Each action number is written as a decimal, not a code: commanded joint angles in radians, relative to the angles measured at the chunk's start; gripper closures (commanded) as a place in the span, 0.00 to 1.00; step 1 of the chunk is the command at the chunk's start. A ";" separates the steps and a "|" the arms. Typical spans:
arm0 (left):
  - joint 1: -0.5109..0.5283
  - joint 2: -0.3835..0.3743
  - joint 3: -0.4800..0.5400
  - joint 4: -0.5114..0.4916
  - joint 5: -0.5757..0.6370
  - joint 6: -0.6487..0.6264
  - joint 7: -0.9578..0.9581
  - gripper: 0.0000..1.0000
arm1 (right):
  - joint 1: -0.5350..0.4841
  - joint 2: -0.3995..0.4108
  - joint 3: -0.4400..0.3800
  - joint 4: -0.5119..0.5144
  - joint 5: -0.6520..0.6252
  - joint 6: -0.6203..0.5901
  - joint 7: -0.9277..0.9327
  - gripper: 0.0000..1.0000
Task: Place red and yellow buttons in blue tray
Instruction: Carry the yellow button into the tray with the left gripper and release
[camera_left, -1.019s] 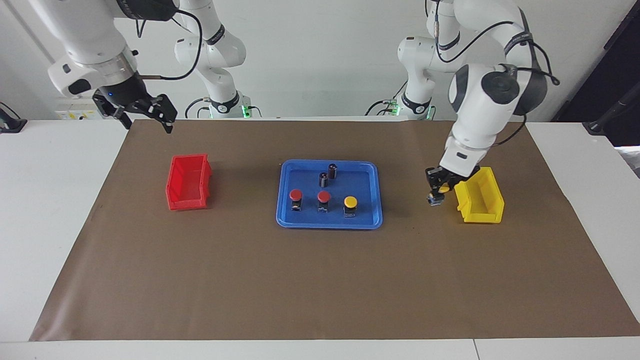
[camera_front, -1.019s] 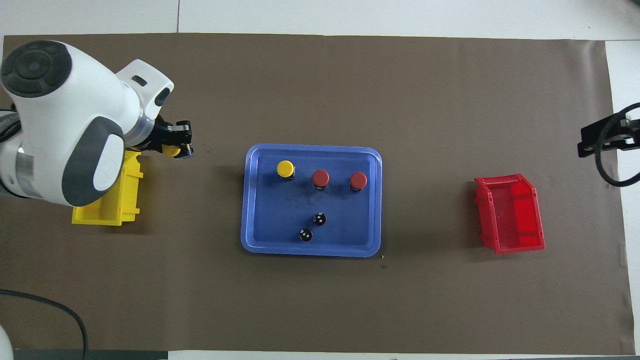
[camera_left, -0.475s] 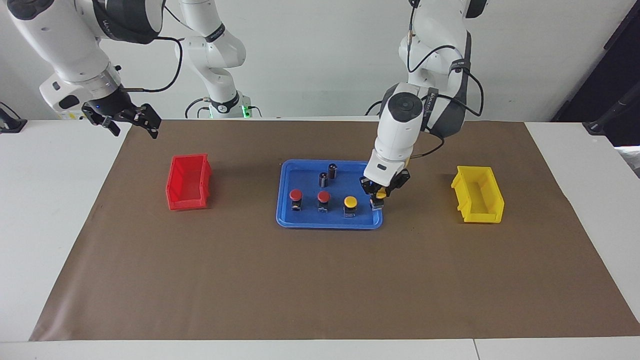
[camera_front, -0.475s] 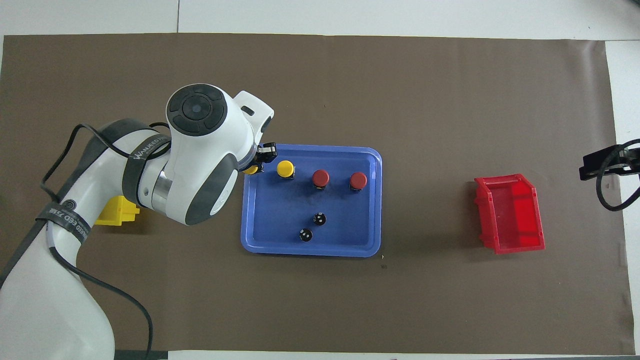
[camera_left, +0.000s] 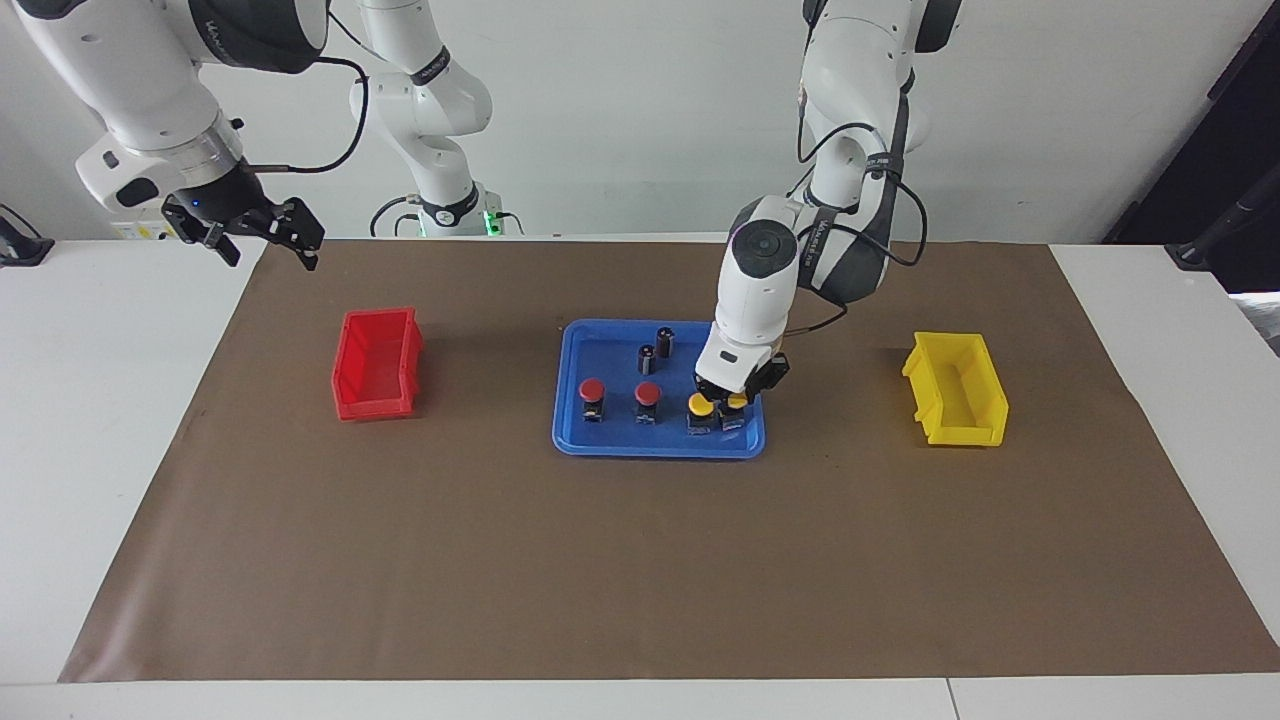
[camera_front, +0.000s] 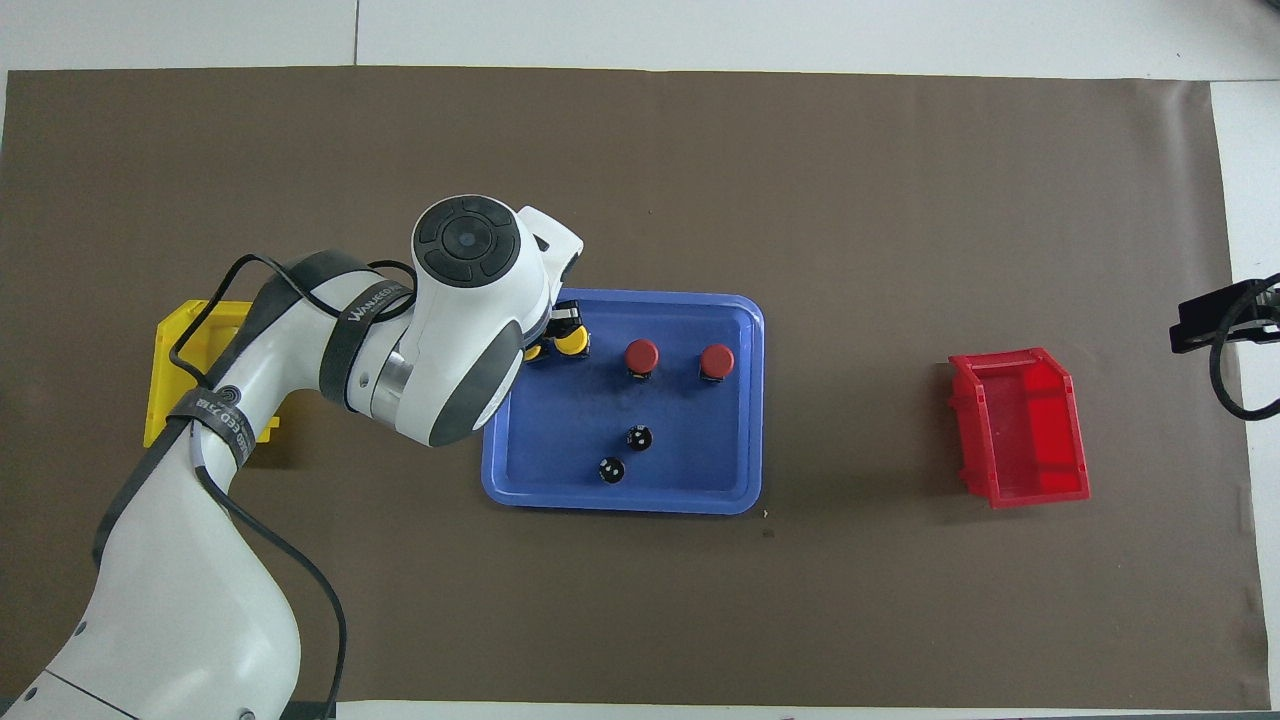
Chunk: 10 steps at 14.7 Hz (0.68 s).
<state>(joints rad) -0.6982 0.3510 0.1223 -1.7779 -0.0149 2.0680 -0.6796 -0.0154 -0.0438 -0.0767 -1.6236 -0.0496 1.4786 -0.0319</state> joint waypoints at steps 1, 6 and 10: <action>-0.004 -0.012 0.010 -0.029 -0.010 0.033 0.000 0.98 | 0.003 -0.002 -0.002 0.008 -0.006 -0.018 -0.011 0.00; 0.003 -0.012 0.010 -0.025 -0.010 0.037 0.003 0.39 | 0.009 -0.005 0.000 0.008 -0.007 -0.024 -0.011 0.00; 0.005 -0.029 0.010 0.029 -0.011 -0.044 0.002 0.33 | 0.009 -0.005 0.000 0.007 -0.006 -0.023 -0.013 0.00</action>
<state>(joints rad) -0.6939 0.3461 0.1268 -1.7735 -0.0151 2.0787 -0.6795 -0.0058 -0.0443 -0.0760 -1.6222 -0.0496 1.4715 -0.0319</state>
